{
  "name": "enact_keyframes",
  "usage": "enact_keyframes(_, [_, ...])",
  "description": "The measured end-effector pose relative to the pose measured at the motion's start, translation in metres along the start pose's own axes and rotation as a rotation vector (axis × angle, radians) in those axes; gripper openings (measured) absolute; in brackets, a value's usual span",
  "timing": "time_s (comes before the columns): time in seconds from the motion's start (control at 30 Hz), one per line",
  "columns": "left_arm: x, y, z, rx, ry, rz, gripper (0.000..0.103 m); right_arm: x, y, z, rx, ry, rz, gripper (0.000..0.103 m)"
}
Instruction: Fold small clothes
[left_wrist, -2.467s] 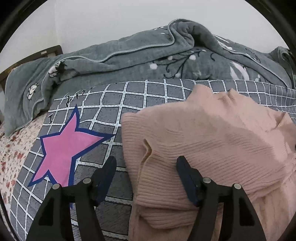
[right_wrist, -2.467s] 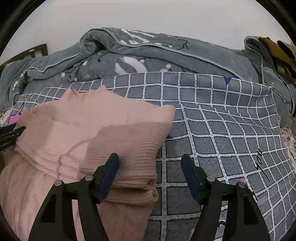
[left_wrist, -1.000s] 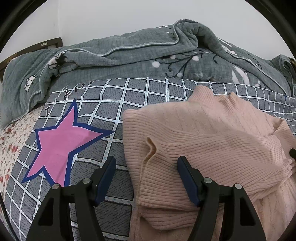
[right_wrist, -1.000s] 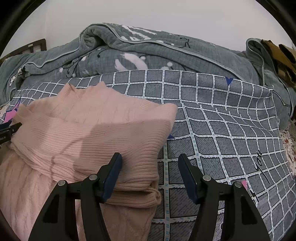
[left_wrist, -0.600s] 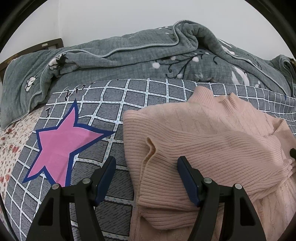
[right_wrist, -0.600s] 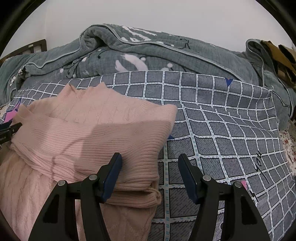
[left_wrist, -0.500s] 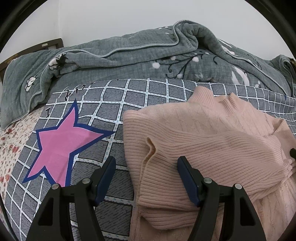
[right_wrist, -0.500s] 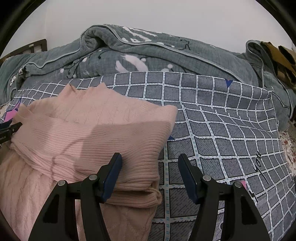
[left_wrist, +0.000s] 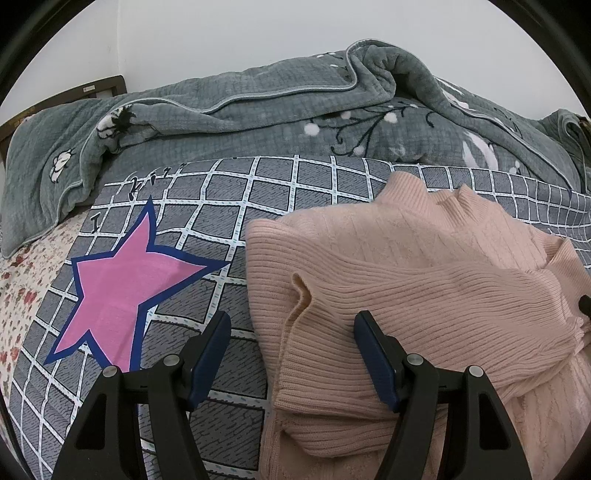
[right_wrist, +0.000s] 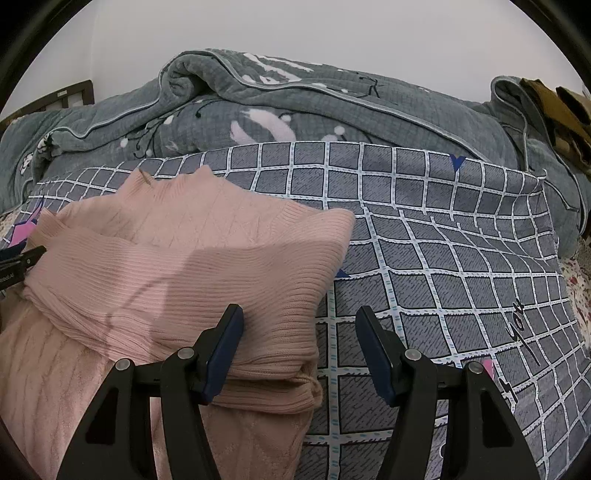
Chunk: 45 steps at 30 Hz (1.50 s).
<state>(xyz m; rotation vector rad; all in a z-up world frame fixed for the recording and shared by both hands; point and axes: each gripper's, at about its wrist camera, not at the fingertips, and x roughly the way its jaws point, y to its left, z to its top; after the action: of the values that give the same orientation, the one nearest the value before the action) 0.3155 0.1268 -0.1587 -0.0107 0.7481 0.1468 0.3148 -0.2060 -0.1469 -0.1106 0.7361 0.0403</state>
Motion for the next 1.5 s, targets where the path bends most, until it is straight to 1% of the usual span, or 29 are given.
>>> enact_keyframes(1.17, [0.000,0.000,0.000,0.005,-0.003,0.006,0.069,-0.001,0.000,-0.001,-0.002,-0.006,-0.003,0.062])
enact_keyframes(1.37, [-0.003,-0.001,0.000,0.009,-0.012,0.012,0.069,-0.009,-0.004,-0.001,0.018,-0.030,0.018,0.062])
enact_keyframes(1.5, [-0.007,0.000,0.000,0.006,-0.023,0.037,0.070,-0.014,-0.005,-0.003,0.008,-0.034,0.048,0.062])
